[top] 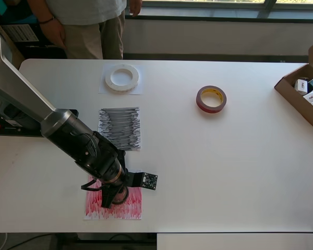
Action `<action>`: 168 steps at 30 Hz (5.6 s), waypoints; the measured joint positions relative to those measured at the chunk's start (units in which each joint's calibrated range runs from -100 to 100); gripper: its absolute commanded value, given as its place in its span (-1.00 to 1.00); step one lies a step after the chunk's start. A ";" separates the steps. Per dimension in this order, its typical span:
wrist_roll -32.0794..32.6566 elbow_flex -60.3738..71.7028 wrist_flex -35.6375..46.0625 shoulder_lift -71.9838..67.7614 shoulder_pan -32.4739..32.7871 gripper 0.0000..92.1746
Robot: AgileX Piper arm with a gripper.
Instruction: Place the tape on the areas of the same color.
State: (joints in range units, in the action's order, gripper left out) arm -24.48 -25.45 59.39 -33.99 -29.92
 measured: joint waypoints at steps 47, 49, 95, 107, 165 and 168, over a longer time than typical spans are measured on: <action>4.95 -2.04 -0.32 15.65 31.94 -1.00; 4.51 -3.36 -0.16 17.71 32.93 -1.00; 1.70 -27.41 -16.26 29.79 31.96 -1.00; 1.70 -27.41 -16.26 26.76 30.44 -1.00; -0.89 -30.21 -21.33 24.63 31.08 -0.16; -0.89 -29.73 -22.14 25.74 31.40 -0.16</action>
State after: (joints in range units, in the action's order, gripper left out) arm -25.36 -55.18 37.25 -8.25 1.48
